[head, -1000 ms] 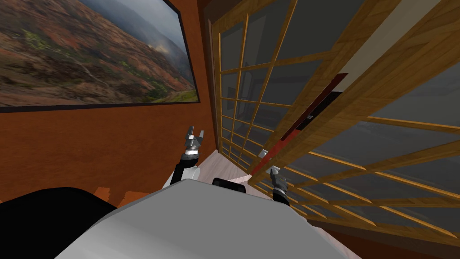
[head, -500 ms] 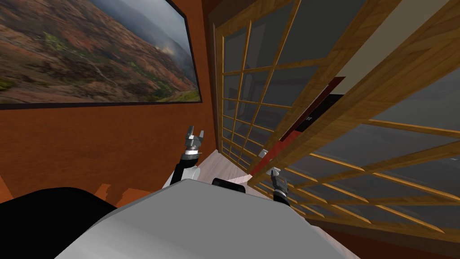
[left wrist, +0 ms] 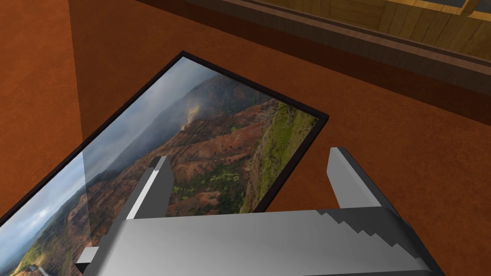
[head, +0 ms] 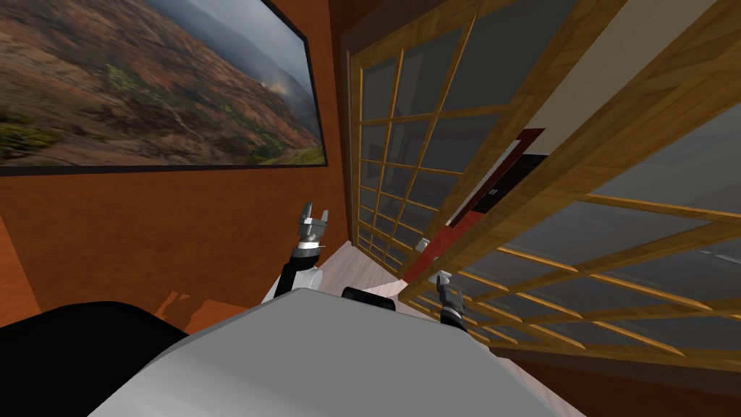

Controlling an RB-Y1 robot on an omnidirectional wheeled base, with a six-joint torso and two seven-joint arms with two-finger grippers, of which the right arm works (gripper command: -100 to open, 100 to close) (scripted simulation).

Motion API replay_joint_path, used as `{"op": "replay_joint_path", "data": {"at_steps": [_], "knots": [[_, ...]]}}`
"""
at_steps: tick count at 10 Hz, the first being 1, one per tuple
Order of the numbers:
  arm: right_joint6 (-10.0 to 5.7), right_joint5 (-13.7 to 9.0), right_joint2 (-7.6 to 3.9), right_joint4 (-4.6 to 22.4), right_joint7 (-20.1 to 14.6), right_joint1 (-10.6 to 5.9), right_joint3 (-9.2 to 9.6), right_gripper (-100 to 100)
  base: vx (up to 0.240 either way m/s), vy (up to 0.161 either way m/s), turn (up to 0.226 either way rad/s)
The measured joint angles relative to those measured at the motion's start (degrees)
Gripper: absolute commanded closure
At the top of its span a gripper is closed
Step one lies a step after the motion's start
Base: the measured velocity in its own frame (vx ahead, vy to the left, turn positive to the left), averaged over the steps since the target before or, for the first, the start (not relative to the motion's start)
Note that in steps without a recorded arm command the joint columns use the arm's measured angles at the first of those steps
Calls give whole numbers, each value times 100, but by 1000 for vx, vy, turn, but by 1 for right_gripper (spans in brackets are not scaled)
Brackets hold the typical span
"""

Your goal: Pull the door open

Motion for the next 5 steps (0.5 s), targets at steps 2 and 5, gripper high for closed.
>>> {"op": "replay_joint_path", "data": {"at_steps": [2, 5], "knots": [[117, -16, 10, -210, -102, 105, 6, 100, -60, 6, -11], [37, -16, 64, -124, -151, 140, 6, 100, -17, 4, -3]]}}
